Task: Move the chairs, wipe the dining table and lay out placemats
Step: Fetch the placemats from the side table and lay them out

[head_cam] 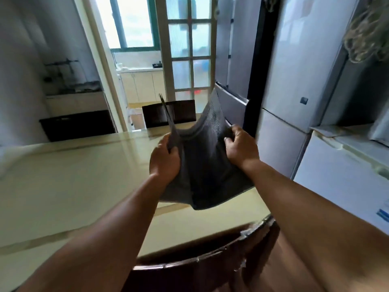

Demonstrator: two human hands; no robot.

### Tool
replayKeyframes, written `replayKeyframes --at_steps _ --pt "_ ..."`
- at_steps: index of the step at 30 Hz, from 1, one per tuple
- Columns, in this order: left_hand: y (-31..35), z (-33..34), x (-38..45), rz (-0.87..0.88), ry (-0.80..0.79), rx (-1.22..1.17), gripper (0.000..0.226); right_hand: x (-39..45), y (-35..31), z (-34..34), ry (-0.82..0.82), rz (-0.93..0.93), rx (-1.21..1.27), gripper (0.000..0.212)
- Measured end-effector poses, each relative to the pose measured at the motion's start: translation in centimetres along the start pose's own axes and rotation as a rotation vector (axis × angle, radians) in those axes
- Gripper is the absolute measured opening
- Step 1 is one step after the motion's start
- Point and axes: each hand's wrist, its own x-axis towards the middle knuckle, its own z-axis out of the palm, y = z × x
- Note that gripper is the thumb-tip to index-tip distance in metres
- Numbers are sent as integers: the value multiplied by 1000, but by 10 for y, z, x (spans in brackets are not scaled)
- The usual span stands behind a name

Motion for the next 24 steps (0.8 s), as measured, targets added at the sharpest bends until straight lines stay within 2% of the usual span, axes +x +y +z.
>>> replayKeyframes --at_steps 5,11,16,17,19,21,23,24 --pt "-88 29 44 -264 -10 27 35 62 73 78 -178 152 -75 32" --pt "-161 60 74 -486 -42 271 39 99 148 134 -361 263 -247 40" --pt "-202 58 73 -648 -75 447 44 101 183 146 -420 365 -368 12" --pt "-206 59 74 -675 -98 490 45 102 188 149 -419 381 -416 10" --pt "-213 60 75 -717 -154 607 56 101 195 155 -428 368 -553 21" --pt "-214 62 70 -631 -216 780 74 99 196 160 -481 282 -707 45" --pt "-215 71 67 -432 -302 829 74 96 188 164 -566 194 -724 65" --pt "-213 77 66 -358 -383 791 70 93 180 168 -613 148 -685 67"
